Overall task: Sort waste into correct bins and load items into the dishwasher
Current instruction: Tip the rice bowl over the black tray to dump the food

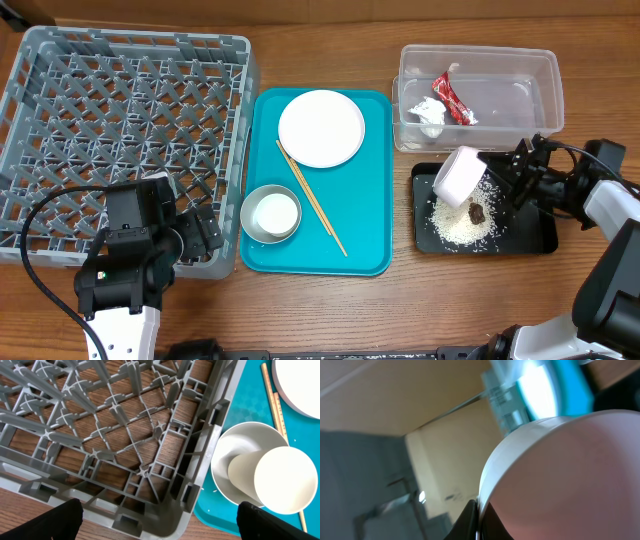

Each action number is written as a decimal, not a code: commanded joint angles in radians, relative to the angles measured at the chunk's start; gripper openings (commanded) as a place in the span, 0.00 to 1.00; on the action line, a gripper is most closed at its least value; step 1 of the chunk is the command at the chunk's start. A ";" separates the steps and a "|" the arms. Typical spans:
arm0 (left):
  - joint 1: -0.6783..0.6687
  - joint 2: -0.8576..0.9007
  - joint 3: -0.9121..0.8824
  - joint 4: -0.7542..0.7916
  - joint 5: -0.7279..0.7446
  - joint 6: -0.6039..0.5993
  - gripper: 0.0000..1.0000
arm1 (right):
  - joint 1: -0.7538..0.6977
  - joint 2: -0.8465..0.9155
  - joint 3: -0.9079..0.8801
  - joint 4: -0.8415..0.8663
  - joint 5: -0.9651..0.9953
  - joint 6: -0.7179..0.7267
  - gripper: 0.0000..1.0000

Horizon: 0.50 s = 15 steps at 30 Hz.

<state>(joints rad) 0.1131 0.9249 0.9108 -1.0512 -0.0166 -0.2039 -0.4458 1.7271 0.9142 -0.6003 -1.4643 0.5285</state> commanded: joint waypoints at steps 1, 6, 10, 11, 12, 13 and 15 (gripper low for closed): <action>0.005 -0.003 0.023 0.000 -0.009 -0.003 1.00 | 0.042 0.001 -0.002 -0.040 0.120 -0.094 0.04; 0.005 -0.003 0.023 0.001 -0.009 -0.003 1.00 | 0.140 -0.038 0.037 -0.044 -0.096 -0.357 0.04; 0.005 -0.003 0.023 0.000 -0.009 -0.003 1.00 | 0.223 -0.107 0.120 -0.114 0.312 -0.259 0.04; 0.005 -0.003 0.023 0.000 -0.009 -0.003 1.00 | 0.248 -0.119 0.151 -0.164 0.423 -0.265 0.04; 0.005 -0.003 0.023 0.000 -0.009 -0.003 1.00 | 0.275 -0.127 0.185 -0.217 0.525 -0.274 0.04; 0.005 -0.003 0.023 0.000 -0.009 -0.003 1.00 | 0.303 -0.131 0.222 -0.266 0.619 -0.281 0.04; 0.005 -0.003 0.023 0.001 -0.009 -0.003 1.00 | 0.368 -0.133 0.307 -0.359 0.763 -0.326 0.04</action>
<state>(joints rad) 0.1131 0.9253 0.9108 -1.0515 -0.0166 -0.2039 -0.1448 1.6333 1.1175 -0.9096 -1.0222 0.2604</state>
